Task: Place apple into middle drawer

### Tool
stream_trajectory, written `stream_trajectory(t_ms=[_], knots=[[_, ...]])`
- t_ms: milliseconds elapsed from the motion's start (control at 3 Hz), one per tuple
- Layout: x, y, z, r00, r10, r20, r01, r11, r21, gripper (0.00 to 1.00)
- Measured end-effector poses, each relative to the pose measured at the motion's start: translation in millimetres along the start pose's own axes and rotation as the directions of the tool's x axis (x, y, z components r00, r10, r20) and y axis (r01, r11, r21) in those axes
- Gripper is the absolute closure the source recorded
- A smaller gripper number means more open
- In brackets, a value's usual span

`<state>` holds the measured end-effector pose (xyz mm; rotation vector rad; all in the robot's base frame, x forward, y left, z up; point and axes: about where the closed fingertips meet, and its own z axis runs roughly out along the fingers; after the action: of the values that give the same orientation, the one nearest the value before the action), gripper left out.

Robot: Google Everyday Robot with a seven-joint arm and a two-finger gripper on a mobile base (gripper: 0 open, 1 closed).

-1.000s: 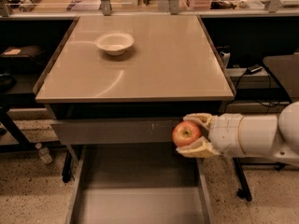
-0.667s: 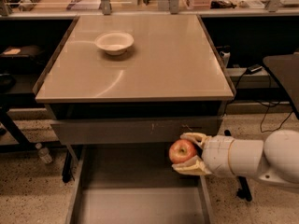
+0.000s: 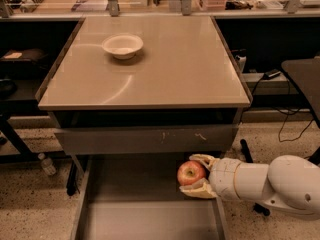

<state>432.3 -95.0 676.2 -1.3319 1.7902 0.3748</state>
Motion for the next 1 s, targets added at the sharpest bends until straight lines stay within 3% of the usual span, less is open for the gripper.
stream_trajectory(t_ms=[333,1000], knots=[[28,11,24,0.998,0.059,-0.01,-0.059,0.9981,-0.017,1.0],[130,45,104,0.974,0.226,-0.008,-0.226,0.9739,-0.022,1.0]])
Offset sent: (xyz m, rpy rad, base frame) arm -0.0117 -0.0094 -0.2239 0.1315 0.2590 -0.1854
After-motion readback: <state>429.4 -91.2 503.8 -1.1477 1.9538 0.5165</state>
